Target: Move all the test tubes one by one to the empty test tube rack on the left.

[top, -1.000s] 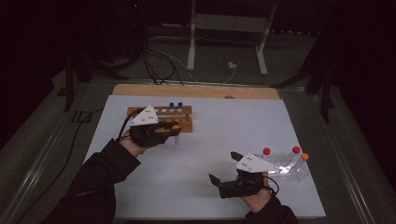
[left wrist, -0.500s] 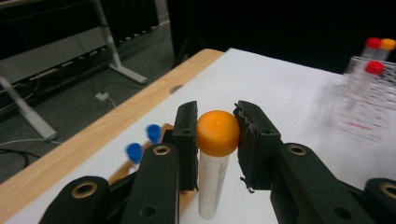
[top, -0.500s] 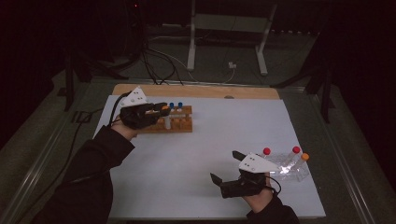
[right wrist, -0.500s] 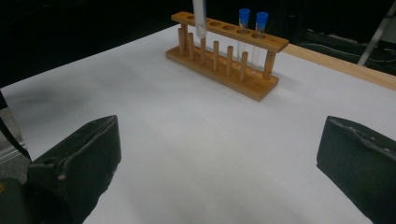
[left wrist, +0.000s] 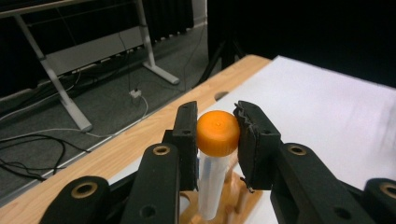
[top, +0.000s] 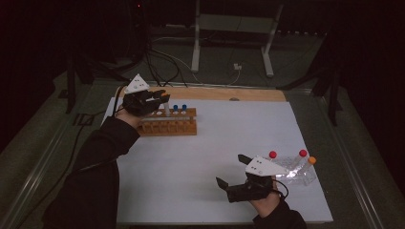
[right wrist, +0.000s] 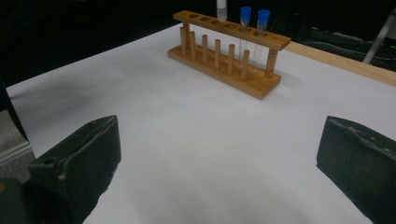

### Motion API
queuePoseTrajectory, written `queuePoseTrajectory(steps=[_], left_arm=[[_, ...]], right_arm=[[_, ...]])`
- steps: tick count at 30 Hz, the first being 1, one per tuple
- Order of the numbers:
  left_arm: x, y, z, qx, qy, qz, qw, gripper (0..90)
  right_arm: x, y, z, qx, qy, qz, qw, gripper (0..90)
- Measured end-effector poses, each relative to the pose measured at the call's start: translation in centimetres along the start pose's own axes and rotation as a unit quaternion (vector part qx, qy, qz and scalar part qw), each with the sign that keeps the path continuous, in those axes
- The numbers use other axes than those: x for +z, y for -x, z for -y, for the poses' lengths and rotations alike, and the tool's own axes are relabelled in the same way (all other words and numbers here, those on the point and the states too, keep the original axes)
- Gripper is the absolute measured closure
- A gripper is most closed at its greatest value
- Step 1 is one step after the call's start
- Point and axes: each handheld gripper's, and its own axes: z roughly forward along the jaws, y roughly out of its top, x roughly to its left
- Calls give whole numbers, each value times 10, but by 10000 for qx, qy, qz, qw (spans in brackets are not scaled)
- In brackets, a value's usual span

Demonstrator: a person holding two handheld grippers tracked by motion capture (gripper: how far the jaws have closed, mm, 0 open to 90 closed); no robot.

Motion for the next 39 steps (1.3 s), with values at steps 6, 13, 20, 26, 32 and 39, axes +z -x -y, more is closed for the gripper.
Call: queuePoseTrajectory(steps=[6, 13, 20, 26, 32, 39], left_arm=[[14, -9, 8, -184, -24, -185, 9997, 718], [28, -11, 22, -218, -178, -283, 9992, 718], [37, -10, 37, -283, -298, -282, 9988, 718], [46, -9, 51, -351, -440, -303, 9980, 718], [52, -10, 58, -396, -577, -304, 9971, 718], [53, -11, 60, -451, -632, -251, 9967, 716]], right_arm=[[0, 1, 1, 18, -11, -2, 10000, 0], [-1, 1, 1, 18, -1, -34, 10000, 0], [0, 1, 2, 1, -27, -51, 10000, 0], [0, 2, 3, 30, -45, -53, 10000, 0], [1, 3, 4, 36, -52, -63, 10000, 0], [0, 3, 3, 46, -40, -95, 9999, 0]])
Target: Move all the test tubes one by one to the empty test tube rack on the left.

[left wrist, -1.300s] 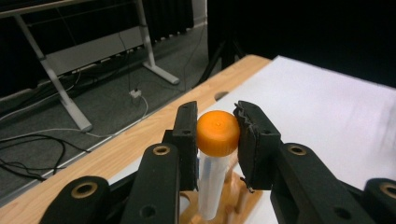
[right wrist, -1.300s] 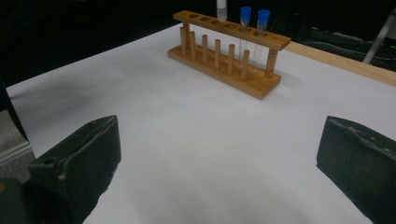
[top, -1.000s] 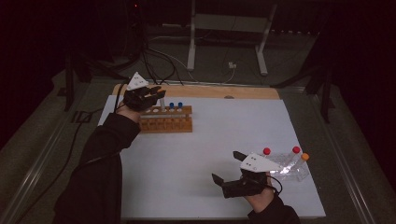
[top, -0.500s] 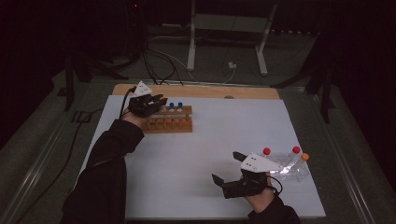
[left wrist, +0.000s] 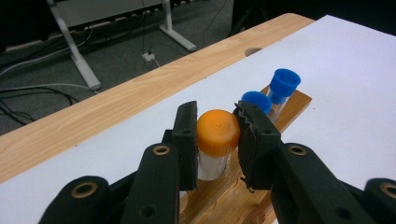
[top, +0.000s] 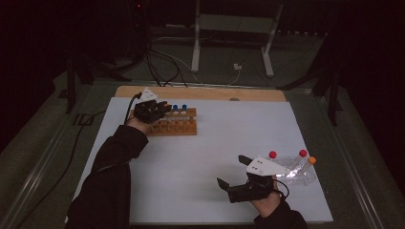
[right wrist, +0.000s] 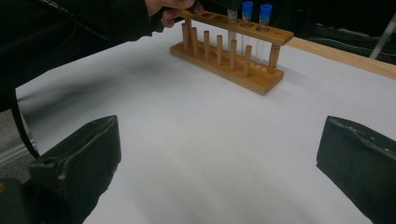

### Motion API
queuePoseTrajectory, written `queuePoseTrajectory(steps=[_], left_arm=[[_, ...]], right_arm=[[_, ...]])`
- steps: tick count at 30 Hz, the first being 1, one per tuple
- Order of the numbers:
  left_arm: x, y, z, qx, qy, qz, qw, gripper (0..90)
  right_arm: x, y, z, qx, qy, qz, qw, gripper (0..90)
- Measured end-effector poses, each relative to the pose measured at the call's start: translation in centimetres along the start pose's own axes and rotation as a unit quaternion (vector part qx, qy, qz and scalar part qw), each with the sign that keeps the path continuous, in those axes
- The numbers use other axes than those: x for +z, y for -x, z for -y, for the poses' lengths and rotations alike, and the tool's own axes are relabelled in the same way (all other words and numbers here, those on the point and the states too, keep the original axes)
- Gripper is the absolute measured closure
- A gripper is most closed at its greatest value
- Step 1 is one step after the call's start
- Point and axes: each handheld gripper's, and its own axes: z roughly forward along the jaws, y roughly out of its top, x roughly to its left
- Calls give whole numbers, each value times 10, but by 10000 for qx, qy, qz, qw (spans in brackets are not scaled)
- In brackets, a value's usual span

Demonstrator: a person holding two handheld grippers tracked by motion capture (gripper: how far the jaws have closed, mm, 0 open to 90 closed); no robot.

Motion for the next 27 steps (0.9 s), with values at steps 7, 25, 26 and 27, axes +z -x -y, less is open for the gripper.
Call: queuePoseTrajectory(steps=[7, 25, 26, 27], left_arm=[[-3, 2, -2, -4, -10, 16, 10000, 656], [-56, 42, -10, 12, 259, 809, 9964, 163], [-58, 45, -9, 36, 258, 866, 9959, 162], [-61, 49, -8, 62, 269, 927, 9953, 151]], right_arm=[[-2, 0, -2, -2, 33, -19, 10000, 0], [-44, 29, -14, 92, 477, 493, 9976, 0], [-48, 33, -14, 137, 496, 556, 9971, 0], [-53, 37, -13, 176, 515, 631, 9965, 0]])
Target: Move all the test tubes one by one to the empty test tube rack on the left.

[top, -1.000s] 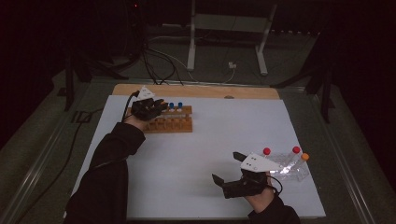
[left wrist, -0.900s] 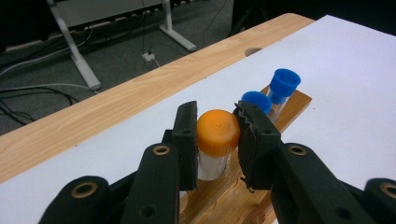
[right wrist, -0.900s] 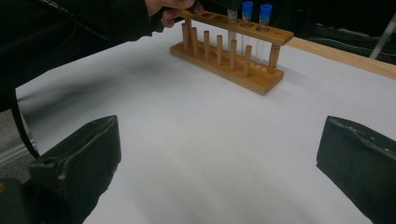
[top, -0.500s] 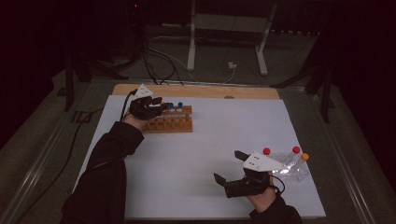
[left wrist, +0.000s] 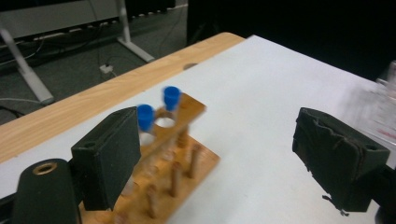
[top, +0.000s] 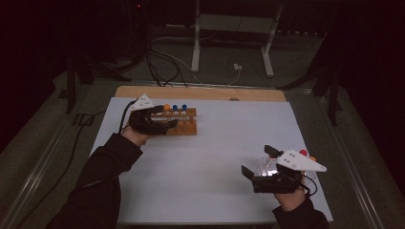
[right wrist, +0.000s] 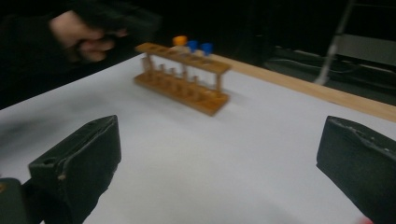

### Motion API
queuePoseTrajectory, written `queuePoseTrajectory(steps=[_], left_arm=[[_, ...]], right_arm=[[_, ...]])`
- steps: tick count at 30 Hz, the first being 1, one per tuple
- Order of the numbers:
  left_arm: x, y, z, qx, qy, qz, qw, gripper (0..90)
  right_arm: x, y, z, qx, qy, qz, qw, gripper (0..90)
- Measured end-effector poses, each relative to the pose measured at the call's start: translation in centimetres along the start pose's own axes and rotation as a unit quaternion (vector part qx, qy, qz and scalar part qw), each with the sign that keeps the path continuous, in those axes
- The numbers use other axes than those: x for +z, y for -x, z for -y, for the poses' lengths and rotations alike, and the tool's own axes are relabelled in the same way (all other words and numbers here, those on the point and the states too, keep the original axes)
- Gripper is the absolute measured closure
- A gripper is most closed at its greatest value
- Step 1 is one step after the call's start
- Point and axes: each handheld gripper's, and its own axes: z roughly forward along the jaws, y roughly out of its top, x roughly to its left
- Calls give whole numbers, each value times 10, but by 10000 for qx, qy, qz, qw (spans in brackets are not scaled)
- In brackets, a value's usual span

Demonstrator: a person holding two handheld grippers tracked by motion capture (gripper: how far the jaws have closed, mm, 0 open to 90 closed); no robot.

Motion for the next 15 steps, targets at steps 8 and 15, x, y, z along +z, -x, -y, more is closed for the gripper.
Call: queuePoseTrajectory(steps=[8, 15], left_arm=[[-14, 29, 11, 159, 64, 436, 9989, 21], [-21, 45, 27, 249, 115, 617, 9977, 20]], right_arm=[[-29, 30, 11, 151, -79, 785, 9968, 0], [-58, 62, 23, 374, -108, 1558, 9870, 0]])
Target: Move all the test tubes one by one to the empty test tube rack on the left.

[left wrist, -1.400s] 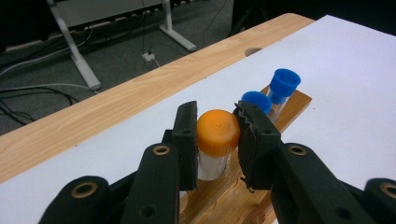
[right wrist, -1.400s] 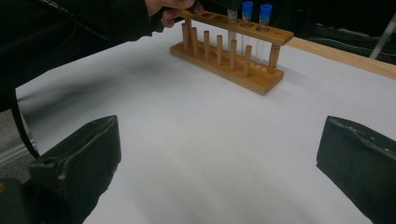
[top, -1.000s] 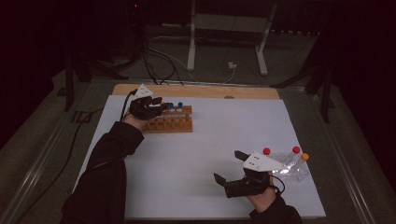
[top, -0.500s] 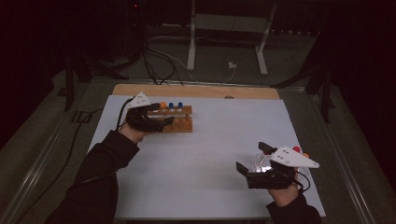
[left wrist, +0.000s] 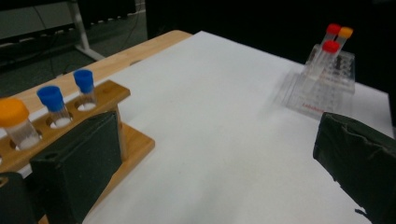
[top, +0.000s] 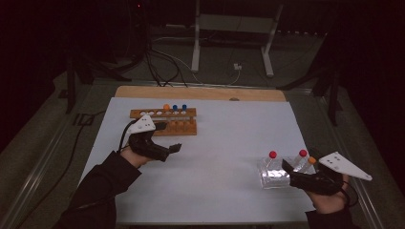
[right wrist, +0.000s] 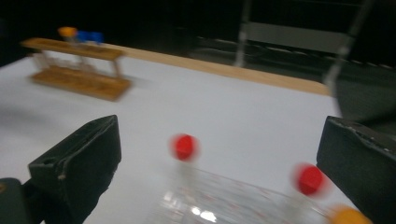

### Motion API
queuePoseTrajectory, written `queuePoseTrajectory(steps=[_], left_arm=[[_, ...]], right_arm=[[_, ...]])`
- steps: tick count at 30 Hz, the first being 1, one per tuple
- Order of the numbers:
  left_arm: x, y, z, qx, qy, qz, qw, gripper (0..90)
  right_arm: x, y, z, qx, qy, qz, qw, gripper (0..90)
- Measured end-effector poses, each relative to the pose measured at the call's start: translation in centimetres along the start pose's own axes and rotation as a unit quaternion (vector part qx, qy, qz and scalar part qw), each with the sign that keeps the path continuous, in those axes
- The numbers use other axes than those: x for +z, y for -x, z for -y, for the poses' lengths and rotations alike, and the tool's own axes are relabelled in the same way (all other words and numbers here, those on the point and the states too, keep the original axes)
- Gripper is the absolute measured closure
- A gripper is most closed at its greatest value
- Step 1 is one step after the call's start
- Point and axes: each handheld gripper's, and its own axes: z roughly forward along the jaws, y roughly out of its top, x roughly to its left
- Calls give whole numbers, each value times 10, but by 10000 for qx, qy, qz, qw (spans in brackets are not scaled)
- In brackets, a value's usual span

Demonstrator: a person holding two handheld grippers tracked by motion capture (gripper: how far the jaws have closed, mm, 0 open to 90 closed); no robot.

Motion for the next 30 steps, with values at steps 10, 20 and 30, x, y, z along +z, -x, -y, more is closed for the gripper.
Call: queuePoseTrajectory(steps=[10, 20, 30], left_arm=[[-4, 15, 18, 29, -5, 116, 9999, 20], [-6, 19, 21, 68, 4, 166, 9998, 19], [-4, 20, 22, 65, -16, 198, 9998, 20]], right_arm=[[-12, 47, 29, 452, -285, 717, 9960, 35], [6, 63, 57, 605, -718, 806, 9923, 336], [16, 63, 61, 532, -861, 768, 9919, 615]])
